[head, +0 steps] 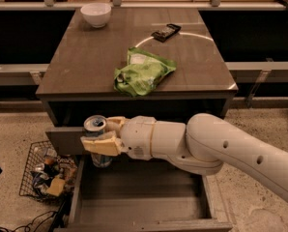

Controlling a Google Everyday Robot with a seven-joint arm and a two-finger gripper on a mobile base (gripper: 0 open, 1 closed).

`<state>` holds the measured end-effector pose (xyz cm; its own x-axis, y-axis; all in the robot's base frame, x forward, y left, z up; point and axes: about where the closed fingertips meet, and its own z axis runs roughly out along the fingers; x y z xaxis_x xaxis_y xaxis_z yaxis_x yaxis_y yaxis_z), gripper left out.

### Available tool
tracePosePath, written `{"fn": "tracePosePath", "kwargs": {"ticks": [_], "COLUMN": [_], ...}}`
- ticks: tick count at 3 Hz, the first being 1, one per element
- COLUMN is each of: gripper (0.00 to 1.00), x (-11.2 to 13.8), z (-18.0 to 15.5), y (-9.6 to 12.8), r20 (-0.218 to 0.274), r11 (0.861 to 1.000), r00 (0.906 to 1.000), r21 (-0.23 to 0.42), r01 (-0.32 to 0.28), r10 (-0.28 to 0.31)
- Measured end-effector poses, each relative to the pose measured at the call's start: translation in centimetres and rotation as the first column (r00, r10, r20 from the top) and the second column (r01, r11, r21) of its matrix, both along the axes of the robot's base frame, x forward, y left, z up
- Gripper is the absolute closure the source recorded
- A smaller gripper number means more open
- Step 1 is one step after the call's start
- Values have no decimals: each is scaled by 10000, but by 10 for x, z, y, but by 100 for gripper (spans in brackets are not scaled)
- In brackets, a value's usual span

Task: Place redbull can into middle drawer

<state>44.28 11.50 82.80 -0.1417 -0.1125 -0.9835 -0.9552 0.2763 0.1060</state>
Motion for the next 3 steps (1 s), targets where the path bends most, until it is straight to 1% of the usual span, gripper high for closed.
{"fn": "tracePosePath", "kwargs": {"ticks": [1, 2, 3], "gripper": [100, 100, 100], "x": [-1, -16, -44], "z": [-15, -51, -115], "y": [3, 4, 6], "r20": [3, -17, 189], "r11": [9999, 9984, 9948], "r00": [9999, 9984, 9946], "r21": [-57, 96, 6], "r01": [147, 561, 1020], "r10": [-147, -561, -1020]}}
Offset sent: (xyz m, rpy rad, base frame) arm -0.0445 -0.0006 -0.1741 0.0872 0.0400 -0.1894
